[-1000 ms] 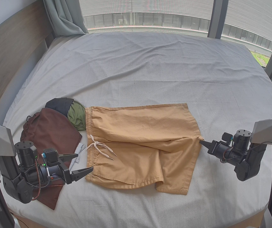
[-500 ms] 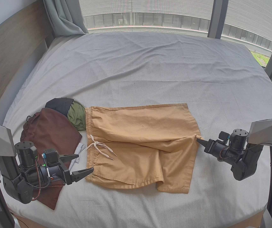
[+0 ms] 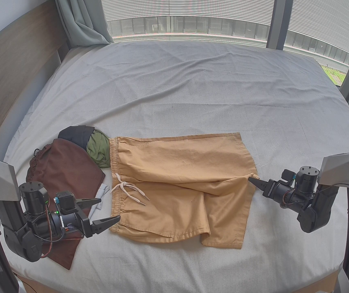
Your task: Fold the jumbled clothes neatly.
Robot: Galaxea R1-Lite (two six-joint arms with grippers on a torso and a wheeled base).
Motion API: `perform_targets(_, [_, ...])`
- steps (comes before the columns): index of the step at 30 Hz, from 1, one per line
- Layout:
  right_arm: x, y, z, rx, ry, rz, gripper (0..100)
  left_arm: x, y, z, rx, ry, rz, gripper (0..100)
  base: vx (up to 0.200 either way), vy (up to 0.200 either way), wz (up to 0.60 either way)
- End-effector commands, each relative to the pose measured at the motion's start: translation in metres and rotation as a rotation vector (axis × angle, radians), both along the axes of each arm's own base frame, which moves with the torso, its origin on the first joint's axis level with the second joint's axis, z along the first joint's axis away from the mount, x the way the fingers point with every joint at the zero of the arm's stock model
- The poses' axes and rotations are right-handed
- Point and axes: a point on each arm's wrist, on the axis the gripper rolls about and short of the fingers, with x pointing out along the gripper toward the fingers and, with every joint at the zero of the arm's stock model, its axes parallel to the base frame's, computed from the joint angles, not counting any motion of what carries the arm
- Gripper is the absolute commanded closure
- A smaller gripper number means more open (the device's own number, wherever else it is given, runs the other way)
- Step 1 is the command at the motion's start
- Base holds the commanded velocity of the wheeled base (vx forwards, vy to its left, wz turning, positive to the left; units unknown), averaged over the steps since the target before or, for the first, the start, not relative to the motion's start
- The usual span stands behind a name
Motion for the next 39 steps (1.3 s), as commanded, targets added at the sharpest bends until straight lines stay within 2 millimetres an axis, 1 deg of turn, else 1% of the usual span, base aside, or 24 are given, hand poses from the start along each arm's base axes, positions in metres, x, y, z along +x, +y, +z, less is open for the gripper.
perform_targets(1, [-0.010,-0.001,0.008,-0.016,-0.001,0.012,0,0.000,0.000,0.000,0.000,0.001,0.000,0,0.000,0.000,0.00])
perform_targets(2, [-0.010,-0.001,0.008,-0.016,-0.001,0.012,0,0.000,0.000,0.000,0.000,0.001,0.000,0,0.000,0.000,0.00])
perform_targets(7, [-0.032,0.000,0.001,-0.066,0.039,0.117,0,-0.001,-0.001,-0.004,0.006,0.011,-0.005,0,0.000,0.000,0.00])
perform_targets(9, [-0.035,0.000,0.001,-0.070,0.043,0.131,0,-0.001,-0.001,-0.004,0.008,0.009,-0.006,0,0.000,0.000,0.00])
perform_targets(10, [-0.043,0.000,0.000,-0.082,0.057,0.160,0,-0.001,-0.001,-0.004,0.009,0.007,-0.006,0,0.000,0.000,0.00])
perform_targets(12, [-0.052,-0.001,-0.004,-0.104,0.073,0.189,0,0.000,-0.001,-0.003,0.009,0.006,-0.006,0,0.000,0.000,0.00])
perform_targets(21, [-0.082,0.000,-0.016,-0.136,0.134,0.331,0,0.000,-0.001,-0.003,0.010,0.005,-0.007,0,0.000,0.000,0.00])
perform_targets(24, [-0.089,0.003,-0.018,-0.142,0.148,0.363,0,-0.001,-0.001,-0.004,0.010,0.009,-0.007,0,0.000,0.000,0.00])
perform_targets(26, [-0.090,0.004,-0.018,-0.142,0.151,0.370,0,-0.001,-0.001,-0.004,0.010,0.008,-0.007,0,0.000,0.000,0.00])
perform_targets(27, [-0.092,0.010,-0.019,-0.142,0.160,0.396,0,-0.001,-0.001,-0.004,0.010,0.008,-0.007,0,0.000,0.000,0.00])
perform_targets(28, [-0.092,0.010,-0.019,-0.142,0.160,0.396,0,-0.001,-0.001,-0.004,0.010,0.008,-0.007,0,0.000,0.000,0.00])
perform_targets(29, [-0.094,0.014,-0.023,-0.143,0.176,0.407,0,-0.001,0.000,-0.004,0.010,0.008,-0.005,0,0.000,0.000,0.00])
perform_targets(32, [-0.097,0.014,-0.031,-0.144,0.205,0.412,0,-0.001,0.000,-0.005,0.010,0.011,-0.004,0,0.000,0.000,0.00])
perform_targets(39, [-0.103,0.017,-0.032,-0.158,0.214,0.439,0,0.000,0.000,-0.006,0.011,0.014,-0.005,0,0.000,0.000,0.00])
